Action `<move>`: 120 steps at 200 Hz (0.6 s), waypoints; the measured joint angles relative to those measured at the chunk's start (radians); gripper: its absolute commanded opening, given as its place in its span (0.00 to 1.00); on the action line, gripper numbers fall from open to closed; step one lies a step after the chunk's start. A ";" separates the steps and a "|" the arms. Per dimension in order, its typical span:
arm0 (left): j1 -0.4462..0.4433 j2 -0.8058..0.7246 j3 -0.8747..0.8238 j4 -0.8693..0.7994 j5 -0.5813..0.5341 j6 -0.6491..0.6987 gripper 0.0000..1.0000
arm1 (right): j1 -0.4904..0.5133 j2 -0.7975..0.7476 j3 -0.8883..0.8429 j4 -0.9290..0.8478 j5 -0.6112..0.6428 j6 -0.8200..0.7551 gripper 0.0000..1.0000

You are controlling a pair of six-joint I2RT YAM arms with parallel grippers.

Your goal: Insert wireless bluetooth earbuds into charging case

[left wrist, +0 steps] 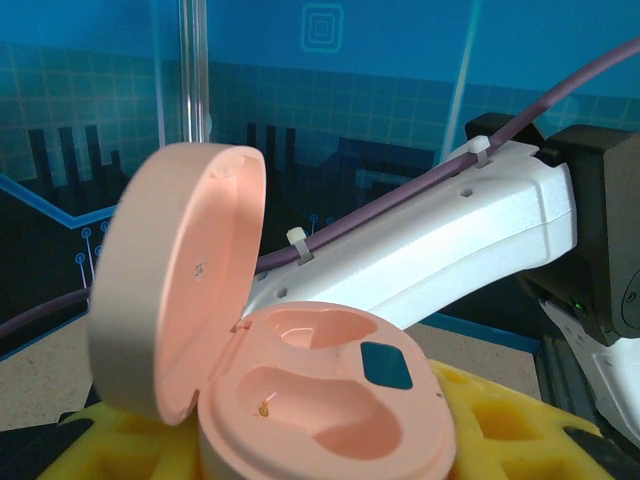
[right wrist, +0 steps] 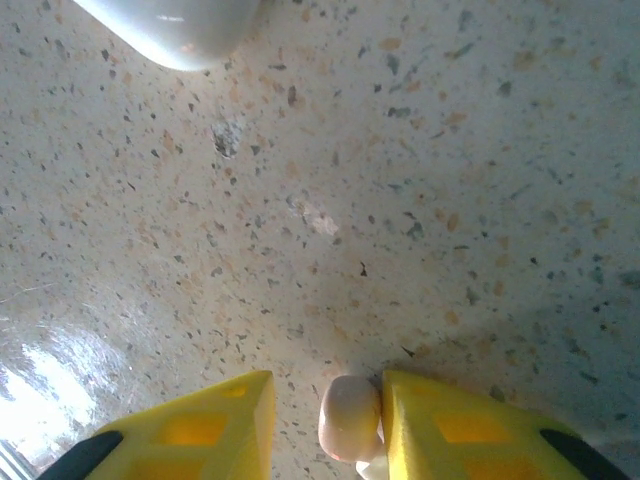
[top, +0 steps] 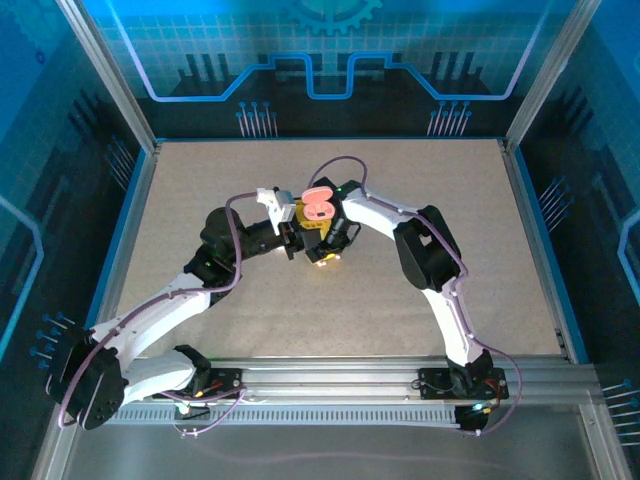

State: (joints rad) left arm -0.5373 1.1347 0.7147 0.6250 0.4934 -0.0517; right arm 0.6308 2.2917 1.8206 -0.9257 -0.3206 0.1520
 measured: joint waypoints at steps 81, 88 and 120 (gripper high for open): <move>0.000 0.000 0.000 0.000 0.000 -0.002 0.33 | 0.031 -0.002 0.027 -0.029 0.091 0.008 0.28; 0.000 0.000 0.000 0.000 0.000 -0.002 0.33 | 0.035 -0.002 0.035 -0.031 0.101 0.012 0.28; 0.000 0.000 0.000 0.000 0.000 -0.002 0.33 | 0.045 0.000 0.057 -0.045 0.135 0.035 0.28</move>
State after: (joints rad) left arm -0.5373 1.1347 0.7147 0.6250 0.4934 -0.0532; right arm 0.6762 2.2917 1.8778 -0.9710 -0.1852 0.1875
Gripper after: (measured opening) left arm 0.390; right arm 0.281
